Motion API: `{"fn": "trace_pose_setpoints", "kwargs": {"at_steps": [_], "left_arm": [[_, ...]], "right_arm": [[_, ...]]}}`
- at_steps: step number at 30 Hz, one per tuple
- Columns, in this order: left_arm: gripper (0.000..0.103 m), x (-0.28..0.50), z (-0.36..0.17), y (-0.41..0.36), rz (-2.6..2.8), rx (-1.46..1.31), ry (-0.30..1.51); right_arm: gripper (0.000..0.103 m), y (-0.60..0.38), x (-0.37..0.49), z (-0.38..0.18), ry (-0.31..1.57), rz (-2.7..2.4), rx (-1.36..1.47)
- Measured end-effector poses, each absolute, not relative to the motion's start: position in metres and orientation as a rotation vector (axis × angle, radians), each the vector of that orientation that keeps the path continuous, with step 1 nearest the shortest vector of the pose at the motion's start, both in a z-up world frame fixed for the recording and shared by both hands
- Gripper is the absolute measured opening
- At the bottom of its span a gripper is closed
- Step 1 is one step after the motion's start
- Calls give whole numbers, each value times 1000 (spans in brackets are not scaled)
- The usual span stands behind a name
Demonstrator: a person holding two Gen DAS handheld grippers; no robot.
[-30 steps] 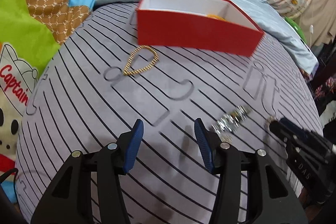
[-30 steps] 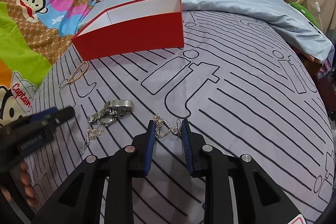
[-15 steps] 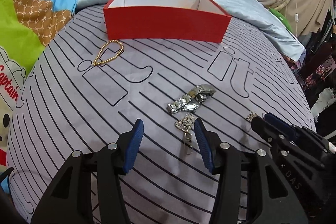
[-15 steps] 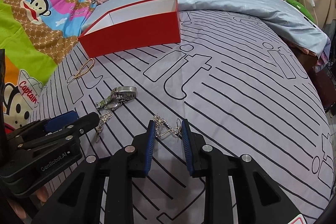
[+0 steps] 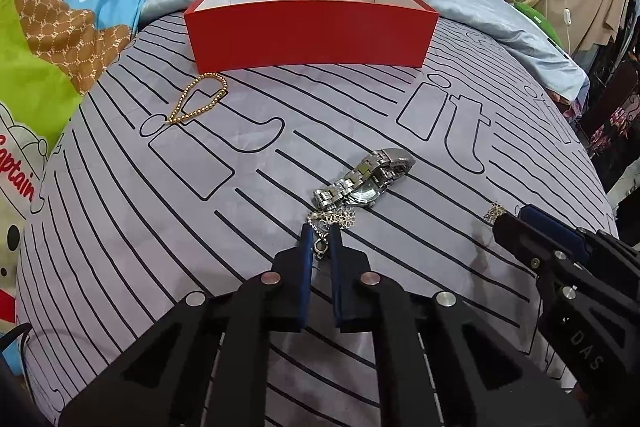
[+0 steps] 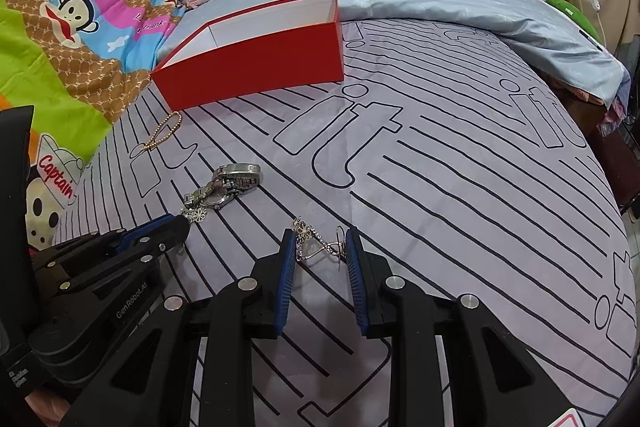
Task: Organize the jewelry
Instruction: 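Grasp the silver heart pendant chain with the left tool, then carry the heart pendant chain with the left tool while the right tool carries its chain into the box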
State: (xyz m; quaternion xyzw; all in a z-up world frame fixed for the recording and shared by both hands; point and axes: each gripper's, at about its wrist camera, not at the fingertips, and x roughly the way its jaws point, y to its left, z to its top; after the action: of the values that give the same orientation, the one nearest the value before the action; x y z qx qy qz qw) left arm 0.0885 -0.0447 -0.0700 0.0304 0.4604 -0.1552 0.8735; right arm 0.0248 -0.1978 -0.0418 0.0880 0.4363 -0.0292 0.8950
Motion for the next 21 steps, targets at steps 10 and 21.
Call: {"fn": "trace_pose_setpoints", "kwargs": {"at_steps": [10, 21], "left_arm": [[8, 89, -47, -32, -359, 9, 946], [8, 139, 9, -25, -317, 3, 821]], "right_arm": [[24, -189, 29, -26, 879, -32, 163], [24, -185, 85, 15, 801, 17, 138]]}}
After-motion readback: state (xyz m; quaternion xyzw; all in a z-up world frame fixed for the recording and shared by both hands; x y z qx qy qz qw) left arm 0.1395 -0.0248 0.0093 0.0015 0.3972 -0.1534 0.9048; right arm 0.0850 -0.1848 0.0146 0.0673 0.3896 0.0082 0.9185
